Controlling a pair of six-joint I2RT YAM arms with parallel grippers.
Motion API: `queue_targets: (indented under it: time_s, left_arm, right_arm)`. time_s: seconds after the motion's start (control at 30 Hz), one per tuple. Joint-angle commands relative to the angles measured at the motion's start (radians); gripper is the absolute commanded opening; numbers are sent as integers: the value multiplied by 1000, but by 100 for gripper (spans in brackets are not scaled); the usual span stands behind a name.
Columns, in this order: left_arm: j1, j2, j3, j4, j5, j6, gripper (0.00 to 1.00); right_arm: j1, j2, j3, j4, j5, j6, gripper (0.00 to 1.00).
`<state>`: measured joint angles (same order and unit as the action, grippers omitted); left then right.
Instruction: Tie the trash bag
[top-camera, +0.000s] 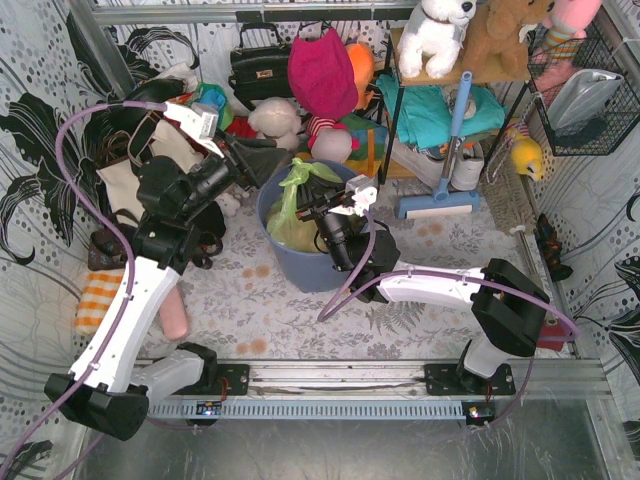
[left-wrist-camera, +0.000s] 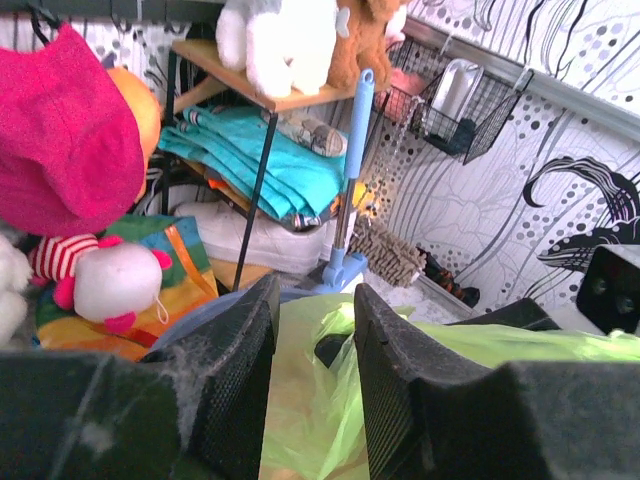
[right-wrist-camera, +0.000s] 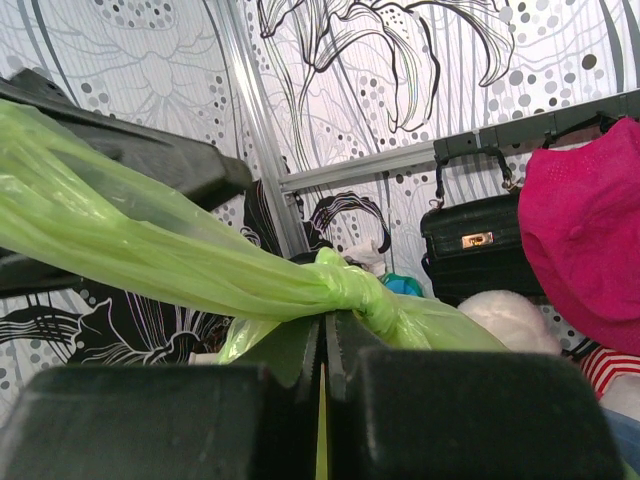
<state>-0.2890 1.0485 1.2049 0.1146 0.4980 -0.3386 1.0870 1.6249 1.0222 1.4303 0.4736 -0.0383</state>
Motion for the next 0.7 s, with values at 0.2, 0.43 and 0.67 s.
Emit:
queue_targets:
  time_s: [0.2,0.43,0.67]
  left_arm:
    - [-76,53,34,-56,-96,40,53]
    - [-121,46,17,-87,-104,68,60]
    - [-167,39,-2,-168,-130,106,62]
  right_arm:
    - [-4,-19,-8,60,-24,27,0]
    - [-4,-13,-7,64,-24,25,0]
    - [-4,-14,-10,76,-24,20,0]
